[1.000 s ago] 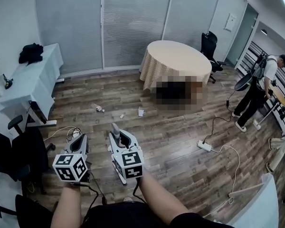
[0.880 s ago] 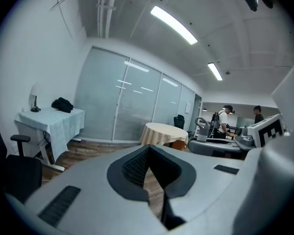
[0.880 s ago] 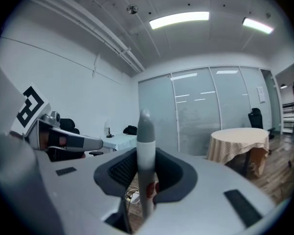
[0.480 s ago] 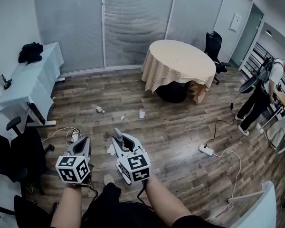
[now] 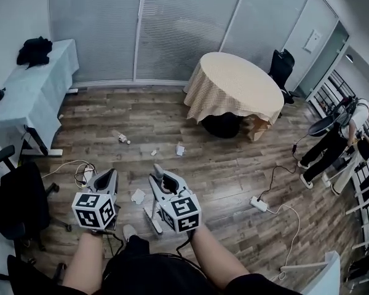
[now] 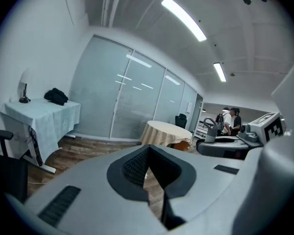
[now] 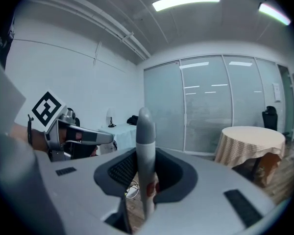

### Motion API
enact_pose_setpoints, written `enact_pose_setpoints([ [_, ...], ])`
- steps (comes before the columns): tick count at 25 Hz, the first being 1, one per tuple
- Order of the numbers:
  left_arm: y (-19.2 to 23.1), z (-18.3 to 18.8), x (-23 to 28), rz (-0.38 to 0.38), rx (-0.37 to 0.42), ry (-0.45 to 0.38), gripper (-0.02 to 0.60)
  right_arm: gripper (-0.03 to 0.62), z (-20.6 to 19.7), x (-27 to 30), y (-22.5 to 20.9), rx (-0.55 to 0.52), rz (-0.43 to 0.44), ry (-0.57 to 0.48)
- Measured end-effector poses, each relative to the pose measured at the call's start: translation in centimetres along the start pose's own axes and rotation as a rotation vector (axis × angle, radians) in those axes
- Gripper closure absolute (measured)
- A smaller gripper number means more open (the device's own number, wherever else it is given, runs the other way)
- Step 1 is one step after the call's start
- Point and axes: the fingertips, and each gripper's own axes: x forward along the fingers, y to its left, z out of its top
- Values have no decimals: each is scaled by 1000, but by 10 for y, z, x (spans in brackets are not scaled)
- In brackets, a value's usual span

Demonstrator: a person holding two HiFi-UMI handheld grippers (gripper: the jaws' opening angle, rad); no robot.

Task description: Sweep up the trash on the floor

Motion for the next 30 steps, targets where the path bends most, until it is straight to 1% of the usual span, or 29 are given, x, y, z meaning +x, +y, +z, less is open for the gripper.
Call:
enact_pose_setpoints([
  [6,52,12,41,-10,-4,33,586,488,2,57,-10,10,24,38],
  [9,72,17,61,-18,-1,41,587,488,-1,83,-27,42,10,61],
  [12,91,15,74,-23,-20,48,587,488,-7,106,-35,62,2,92],
  [18,129,-3,87,-9,-71,79,586,489,-19,157,-20,25,73,178],
  [22,153,-12,87,21,-102,101,586,489,-21,186,-11,11,93,210],
  [25,168,-17,85,49,-109,111,586,488,-24,201,-4,-6,110,219],
  [30,180,-14,86,108,-113,109,586,488,-14,216,5,-18,181,210],
])
